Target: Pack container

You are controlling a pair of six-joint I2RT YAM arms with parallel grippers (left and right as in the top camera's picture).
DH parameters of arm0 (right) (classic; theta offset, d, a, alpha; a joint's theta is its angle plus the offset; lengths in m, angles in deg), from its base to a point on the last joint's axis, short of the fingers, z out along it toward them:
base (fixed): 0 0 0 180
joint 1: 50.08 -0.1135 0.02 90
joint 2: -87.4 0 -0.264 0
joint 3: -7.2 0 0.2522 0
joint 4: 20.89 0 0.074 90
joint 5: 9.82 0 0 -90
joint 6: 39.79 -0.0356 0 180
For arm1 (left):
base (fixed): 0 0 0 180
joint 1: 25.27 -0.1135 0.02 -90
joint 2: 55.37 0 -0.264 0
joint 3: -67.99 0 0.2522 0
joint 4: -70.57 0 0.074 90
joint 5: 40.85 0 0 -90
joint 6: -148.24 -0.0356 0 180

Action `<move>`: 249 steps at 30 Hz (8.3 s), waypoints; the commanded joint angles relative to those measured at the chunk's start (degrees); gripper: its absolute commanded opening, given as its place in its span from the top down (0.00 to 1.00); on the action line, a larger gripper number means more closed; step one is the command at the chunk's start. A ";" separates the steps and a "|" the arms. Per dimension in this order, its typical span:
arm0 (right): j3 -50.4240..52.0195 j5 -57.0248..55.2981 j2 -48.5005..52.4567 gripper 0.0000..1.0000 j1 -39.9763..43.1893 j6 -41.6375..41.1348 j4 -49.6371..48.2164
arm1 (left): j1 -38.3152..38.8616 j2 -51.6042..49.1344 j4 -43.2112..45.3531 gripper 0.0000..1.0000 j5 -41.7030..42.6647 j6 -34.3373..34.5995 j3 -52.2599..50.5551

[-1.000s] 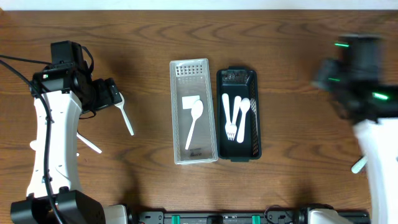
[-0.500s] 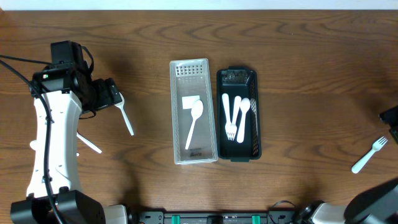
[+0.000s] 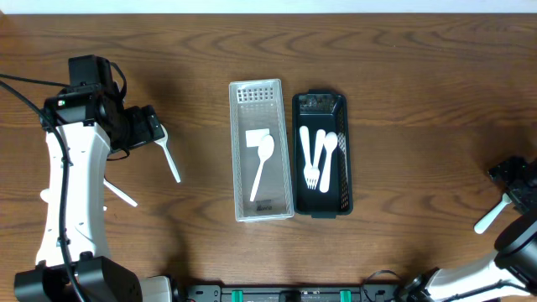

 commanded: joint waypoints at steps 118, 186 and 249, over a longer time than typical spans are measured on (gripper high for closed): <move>-12.68 5.33 -3.37 0.98 -56.17 0.42 13.57 | -0.28 0.11 -0.76 0.02 -0.46 -0.55 0.11; -11.78 -9.38 -4.63 0.01 -55.08 0.52 9.81 | -0.24 0.68 5.49 0.02 1.07 4.74 0.11; -11.78 -9.38 -4.63 0.01 -52.22 3.54 8.22 | -0.24 -32.96 10.64 0.90 4.46 -4.04 0.11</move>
